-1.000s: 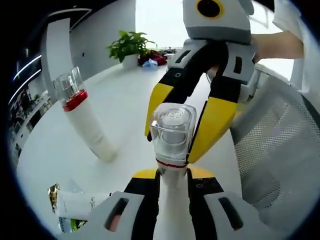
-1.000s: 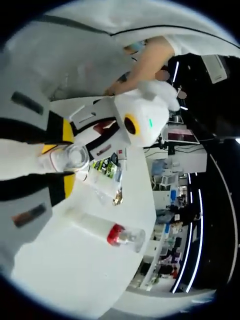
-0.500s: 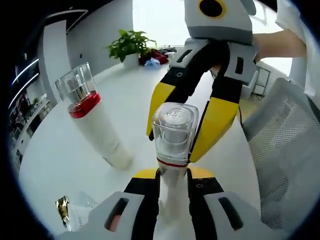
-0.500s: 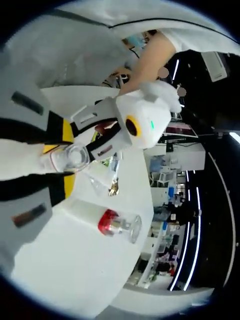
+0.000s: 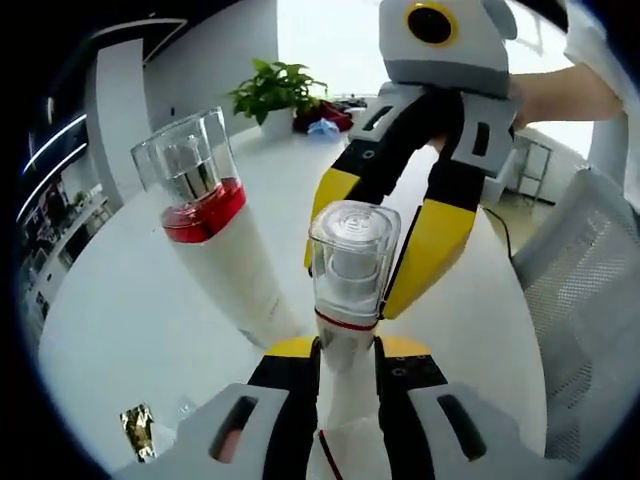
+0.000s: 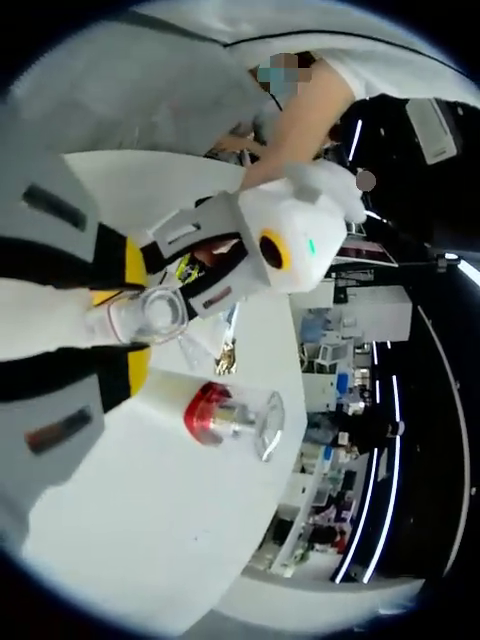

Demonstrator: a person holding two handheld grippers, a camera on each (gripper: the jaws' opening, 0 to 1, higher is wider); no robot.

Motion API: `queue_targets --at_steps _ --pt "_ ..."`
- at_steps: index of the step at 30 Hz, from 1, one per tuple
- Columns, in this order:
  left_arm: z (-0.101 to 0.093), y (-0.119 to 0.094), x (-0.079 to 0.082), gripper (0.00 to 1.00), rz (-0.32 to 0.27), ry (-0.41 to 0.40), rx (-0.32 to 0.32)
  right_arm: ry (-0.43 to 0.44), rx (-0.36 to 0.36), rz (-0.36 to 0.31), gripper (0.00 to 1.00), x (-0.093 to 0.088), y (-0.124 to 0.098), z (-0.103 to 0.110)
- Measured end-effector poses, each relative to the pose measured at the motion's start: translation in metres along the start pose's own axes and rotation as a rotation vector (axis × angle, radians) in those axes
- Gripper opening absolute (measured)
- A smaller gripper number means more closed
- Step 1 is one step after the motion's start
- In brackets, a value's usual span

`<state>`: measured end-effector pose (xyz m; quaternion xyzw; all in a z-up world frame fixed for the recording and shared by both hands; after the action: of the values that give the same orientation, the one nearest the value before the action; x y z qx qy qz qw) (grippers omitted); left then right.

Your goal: Arrange the skincare products in the storage area until every visible bottle or jar stands upright without overlapping.

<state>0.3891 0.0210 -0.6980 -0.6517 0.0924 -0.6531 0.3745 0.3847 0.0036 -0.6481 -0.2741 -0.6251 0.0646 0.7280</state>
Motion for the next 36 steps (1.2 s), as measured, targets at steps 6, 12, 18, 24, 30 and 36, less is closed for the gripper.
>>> queue_targets --at_steps 6,12,18,24,30,36 --pt "0.002 0.004 0.001 0.19 0.000 -0.014 0.009 -0.011 0.007 0.010 0.19 0.000 0.001 -0.007" --pt "0.002 0.006 0.002 0.19 0.005 -0.031 0.022 -0.009 0.009 0.015 0.20 -0.002 0.001 -0.010" --pt "0.003 0.009 0.003 0.20 0.017 -0.045 0.058 -0.025 0.020 0.052 0.20 -0.009 0.000 -0.014" --pt "0.007 0.011 0.002 0.20 0.020 -0.062 0.086 -0.032 0.021 0.065 0.20 -0.011 -0.002 -0.017" --pt "0.009 0.010 -0.001 0.19 0.035 -0.063 0.096 -0.024 0.014 0.073 0.18 -0.016 -0.001 -0.018" --pt "0.013 0.010 -0.001 0.19 0.030 -0.070 0.102 -0.015 0.015 0.078 0.17 -0.019 0.000 -0.019"
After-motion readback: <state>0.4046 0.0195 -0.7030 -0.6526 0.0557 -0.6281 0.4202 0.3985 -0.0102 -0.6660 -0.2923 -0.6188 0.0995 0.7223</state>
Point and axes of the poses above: the point that each gripper's makers call its tool centre point, and the gripper's own axes: y roughly forward along the fingers, z roughly to its left, x roughly out of its top, the point moved 2 cm from there along -y, roughly backward along the fingers, and after that the axes turned 10 degrees about x, right-handed, at the moved point
